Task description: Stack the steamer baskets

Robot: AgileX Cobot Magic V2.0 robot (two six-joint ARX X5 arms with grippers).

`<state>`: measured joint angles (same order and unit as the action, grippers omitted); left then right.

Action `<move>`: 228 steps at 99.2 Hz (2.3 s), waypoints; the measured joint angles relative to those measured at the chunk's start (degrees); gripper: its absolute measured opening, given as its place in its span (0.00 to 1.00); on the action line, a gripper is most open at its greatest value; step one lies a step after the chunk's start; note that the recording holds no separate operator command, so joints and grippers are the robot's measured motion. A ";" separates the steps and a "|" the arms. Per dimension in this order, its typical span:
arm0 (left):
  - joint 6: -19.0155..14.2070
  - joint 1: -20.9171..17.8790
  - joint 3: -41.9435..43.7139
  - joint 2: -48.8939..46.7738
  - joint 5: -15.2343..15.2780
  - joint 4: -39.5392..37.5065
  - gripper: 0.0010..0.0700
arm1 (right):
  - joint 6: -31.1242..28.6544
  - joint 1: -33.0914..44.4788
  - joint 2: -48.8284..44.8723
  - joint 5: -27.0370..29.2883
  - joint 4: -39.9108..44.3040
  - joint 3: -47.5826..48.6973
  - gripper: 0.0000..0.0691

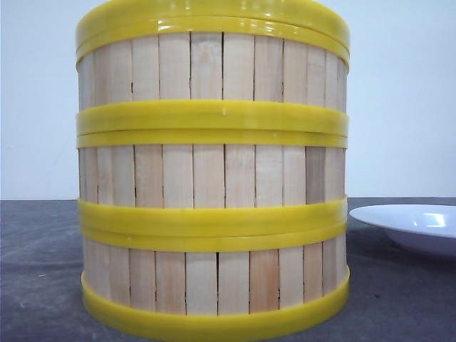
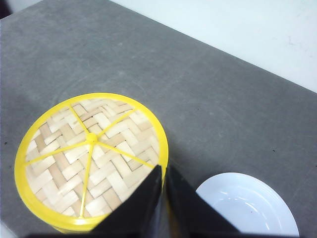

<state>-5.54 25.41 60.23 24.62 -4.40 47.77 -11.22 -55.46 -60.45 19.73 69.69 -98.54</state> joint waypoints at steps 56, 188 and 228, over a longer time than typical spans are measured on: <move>0.00 0.00 0.00 0.00 -0.02 0.00 0.03 | 0.00 0.00 0.00 0.00 0.00 0.00 0.01; 4.68 -24.55 -52.85 -23.93 7.72 -31.04 0.03 | 0.00 0.00 0.00 0.00 -0.02 0.00 0.01; 6.23 -24.55 -58.34 -24.30 7.74 -37.31 0.03 | -0.02 0.00 0.00 0.00 -0.02 0.00 0.01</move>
<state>0.69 0.86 1.89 0.32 3.33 10.46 -11.25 -55.46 -60.45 19.73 69.67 -98.54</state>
